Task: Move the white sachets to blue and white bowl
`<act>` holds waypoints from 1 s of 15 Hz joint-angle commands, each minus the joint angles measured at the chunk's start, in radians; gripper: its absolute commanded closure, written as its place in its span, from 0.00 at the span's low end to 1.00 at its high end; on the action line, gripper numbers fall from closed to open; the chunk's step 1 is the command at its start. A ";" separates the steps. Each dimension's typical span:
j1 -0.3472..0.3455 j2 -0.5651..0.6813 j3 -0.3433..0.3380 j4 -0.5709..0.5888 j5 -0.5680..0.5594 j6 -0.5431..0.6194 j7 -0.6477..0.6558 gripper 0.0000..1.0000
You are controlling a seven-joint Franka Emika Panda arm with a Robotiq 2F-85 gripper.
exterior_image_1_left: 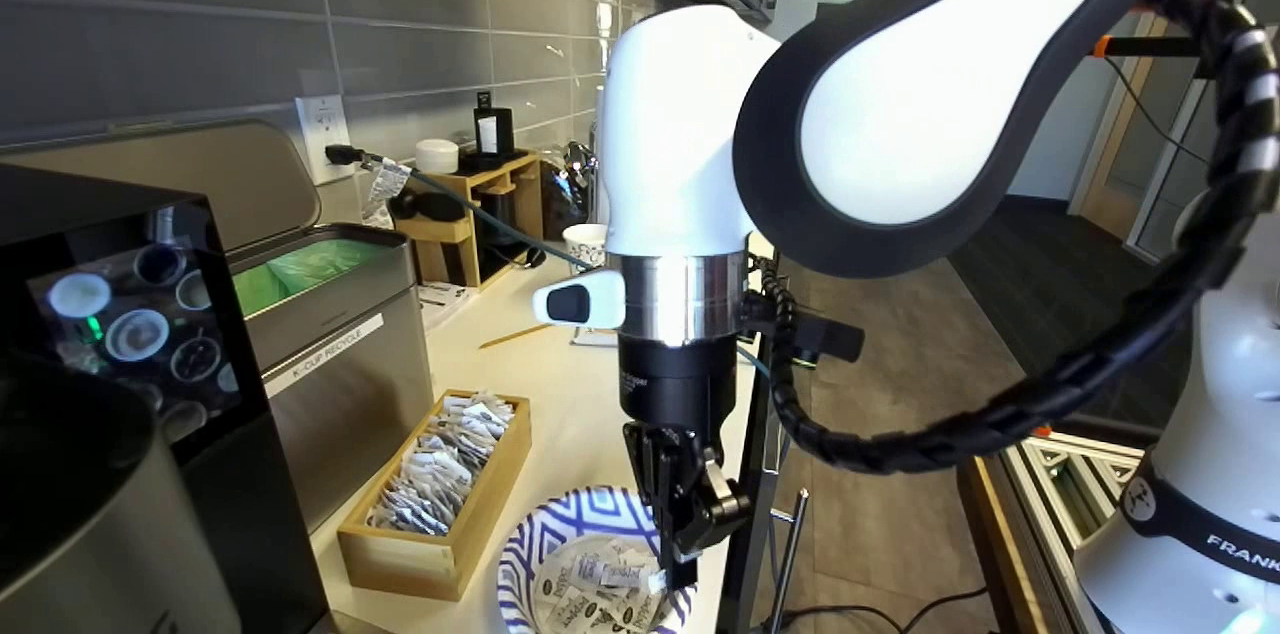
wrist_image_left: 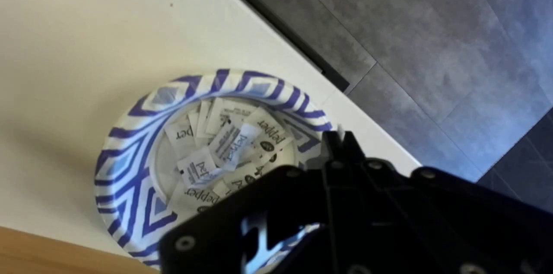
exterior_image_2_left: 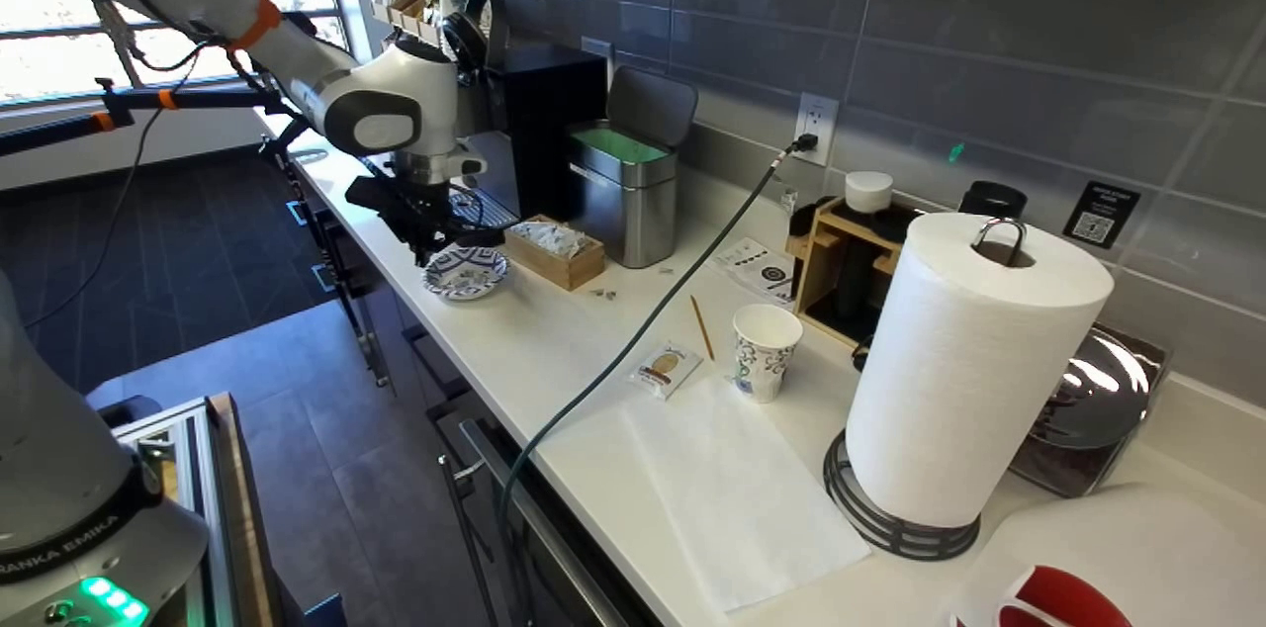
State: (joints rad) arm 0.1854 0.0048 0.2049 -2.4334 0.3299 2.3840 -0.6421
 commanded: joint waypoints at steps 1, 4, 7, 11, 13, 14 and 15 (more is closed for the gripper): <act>0.011 0.062 0.008 0.022 -0.008 0.118 -0.024 0.99; -0.001 0.089 0.009 0.040 -0.020 0.206 -0.011 0.70; -0.018 0.088 0.001 0.056 -0.038 0.233 0.019 0.54; -0.045 0.060 -0.022 0.083 -0.069 0.232 0.065 0.23; -0.060 0.054 -0.035 0.103 -0.064 0.237 0.079 0.10; -0.068 0.053 -0.043 0.114 -0.063 0.254 0.090 0.02; -0.076 0.059 -0.053 0.131 -0.066 0.260 0.101 0.00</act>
State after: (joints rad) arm 0.1285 0.0659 0.1686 -2.3260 0.2842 2.6137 -0.5899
